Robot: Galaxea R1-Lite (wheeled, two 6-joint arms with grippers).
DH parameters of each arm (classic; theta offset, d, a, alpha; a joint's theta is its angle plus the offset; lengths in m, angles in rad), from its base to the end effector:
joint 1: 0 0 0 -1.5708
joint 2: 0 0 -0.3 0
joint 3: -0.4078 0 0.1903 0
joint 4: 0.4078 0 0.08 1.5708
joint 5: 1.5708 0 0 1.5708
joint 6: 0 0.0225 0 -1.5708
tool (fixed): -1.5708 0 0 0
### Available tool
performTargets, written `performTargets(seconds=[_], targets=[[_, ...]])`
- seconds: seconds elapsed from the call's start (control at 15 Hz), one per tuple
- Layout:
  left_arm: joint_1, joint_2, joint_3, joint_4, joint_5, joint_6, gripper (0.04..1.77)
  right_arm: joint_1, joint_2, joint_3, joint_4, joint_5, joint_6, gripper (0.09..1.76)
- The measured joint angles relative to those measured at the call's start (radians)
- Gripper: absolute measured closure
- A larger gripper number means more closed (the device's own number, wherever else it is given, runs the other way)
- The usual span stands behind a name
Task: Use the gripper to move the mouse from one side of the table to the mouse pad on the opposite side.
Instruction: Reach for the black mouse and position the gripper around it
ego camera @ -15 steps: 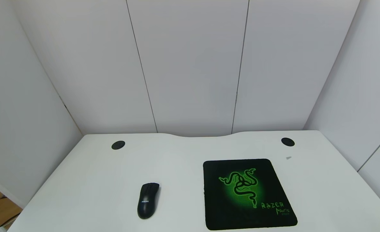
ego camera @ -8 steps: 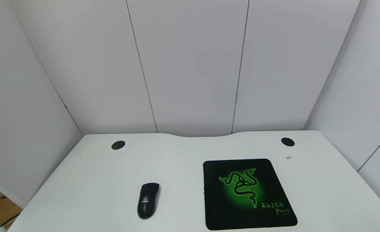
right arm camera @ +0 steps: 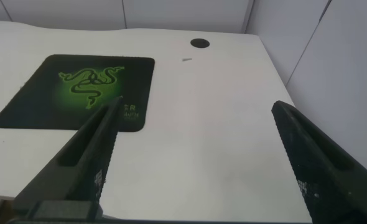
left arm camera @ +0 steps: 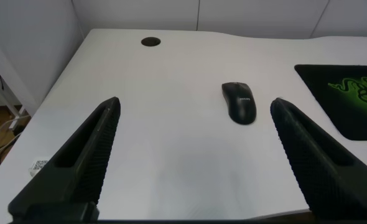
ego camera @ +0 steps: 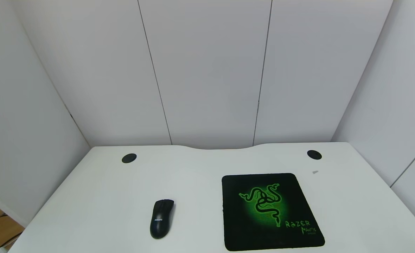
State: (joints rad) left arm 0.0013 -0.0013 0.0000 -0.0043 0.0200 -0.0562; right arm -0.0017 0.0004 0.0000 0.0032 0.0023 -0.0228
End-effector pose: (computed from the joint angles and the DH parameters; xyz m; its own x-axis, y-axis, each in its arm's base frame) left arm -0.0229 0.0004 0.0759 0.9998 0.0213 0.0056 -0.0210 0.9982 -0.0563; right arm -0.0228 0.0001 0.0752 1.0000 0.0006 -0.0036 -0.0007 0.9997 -0.0228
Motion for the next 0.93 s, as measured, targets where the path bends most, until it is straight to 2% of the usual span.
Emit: performTargets(seconds=[0.93], targets=[[0.0, 0.0, -0.002, -0.004, -0.016, 0.037, 0.09, 0.0, 0.0, 0.0, 0.0, 0.0, 0.0, 0.14]])
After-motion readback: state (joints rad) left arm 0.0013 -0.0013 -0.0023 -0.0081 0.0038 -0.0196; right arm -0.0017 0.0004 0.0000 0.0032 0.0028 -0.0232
